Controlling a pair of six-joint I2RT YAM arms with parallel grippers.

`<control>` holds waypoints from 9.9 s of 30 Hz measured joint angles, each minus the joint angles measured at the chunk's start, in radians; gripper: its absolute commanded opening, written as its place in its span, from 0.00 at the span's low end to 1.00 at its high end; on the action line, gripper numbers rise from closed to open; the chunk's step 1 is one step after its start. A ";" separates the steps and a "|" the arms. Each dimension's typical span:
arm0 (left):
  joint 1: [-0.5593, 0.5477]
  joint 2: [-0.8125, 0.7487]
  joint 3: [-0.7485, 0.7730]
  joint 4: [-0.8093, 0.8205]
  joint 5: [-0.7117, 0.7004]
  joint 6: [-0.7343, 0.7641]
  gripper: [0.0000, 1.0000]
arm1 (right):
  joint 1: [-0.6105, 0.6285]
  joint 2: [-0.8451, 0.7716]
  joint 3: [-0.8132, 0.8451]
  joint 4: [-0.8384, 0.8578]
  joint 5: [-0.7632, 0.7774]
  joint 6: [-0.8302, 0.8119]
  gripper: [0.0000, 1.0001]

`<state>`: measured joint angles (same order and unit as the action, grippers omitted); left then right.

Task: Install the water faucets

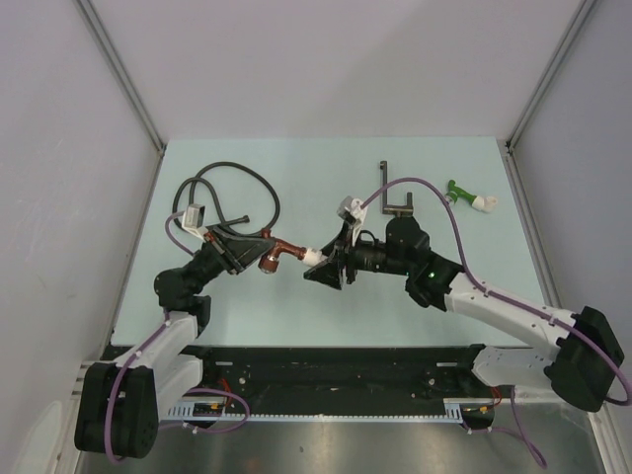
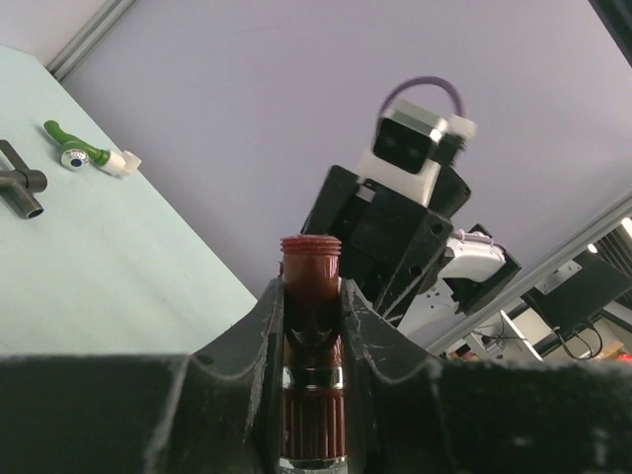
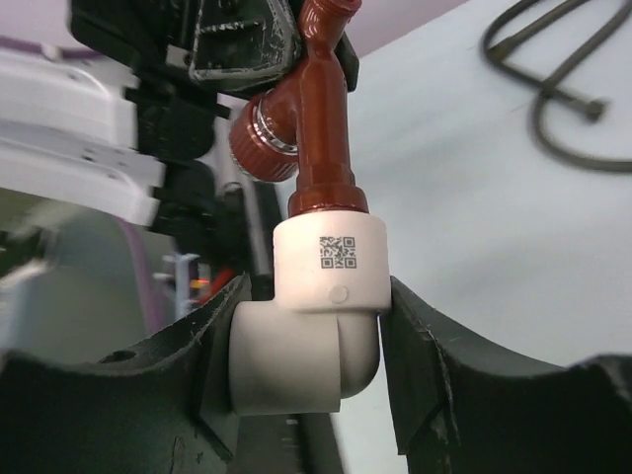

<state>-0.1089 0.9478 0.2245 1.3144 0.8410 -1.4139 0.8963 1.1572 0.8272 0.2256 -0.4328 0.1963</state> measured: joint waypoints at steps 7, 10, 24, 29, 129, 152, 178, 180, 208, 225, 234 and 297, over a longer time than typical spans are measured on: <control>0.006 -0.001 0.000 -0.021 -0.013 0.001 0.00 | -0.122 0.122 0.002 0.165 -0.280 0.411 0.00; 0.010 -0.001 0.000 -0.030 -0.026 0.002 0.00 | -0.150 0.182 0.002 0.259 -0.368 0.560 0.13; 0.001 -0.002 0.000 -0.035 0.019 0.008 0.00 | -0.216 0.075 0.002 0.134 -0.194 0.532 0.80; 0.000 -0.001 0.000 -0.034 0.029 0.008 0.00 | -0.203 -0.047 0.002 0.047 -0.059 0.378 0.83; -0.006 -0.003 0.000 -0.022 0.031 0.008 0.00 | 0.396 -0.034 -0.056 0.036 0.728 -0.337 0.85; -0.006 0.000 0.000 -0.014 0.021 0.008 0.00 | 0.388 0.105 -0.056 0.076 0.798 -0.409 0.07; 0.008 -0.009 0.000 -0.043 -0.082 0.005 0.00 | -0.034 0.206 -0.057 0.362 -0.193 0.584 0.66; 0.005 -0.010 0.000 -0.035 -0.057 0.005 0.00 | -0.035 0.161 -0.057 0.304 -0.127 0.543 0.78; -0.005 -0.012 0.000 -0.028 0.028 0.010 0.00 | 0.491 0.040 0.007 -0.019 0.882 -0.432 0.73; 0.001 -0.012 0.000 -0.028 0.009 0.026 0.00 | 0.454 0.150 0.019 0.015 0.941 -0.441 0.00; 0.009 -0.011 0.000 -0.062 -0.045 0.024 0.00 | 0.183 0.122 0.021 0.013 0.293 -0.001 0.00; -0.006 -0.015 0.000 -0.034 0.013 0.020 0.00 | 0.394 0.161 0.185 -0.257 0.817 -0.089 0.02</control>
<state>-0.1150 0.9329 0.2245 1.2804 0.8543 -1.3937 1.2903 1.3178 1.0126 -0.0319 0.3840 0.1078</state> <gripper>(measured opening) 0.219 0.454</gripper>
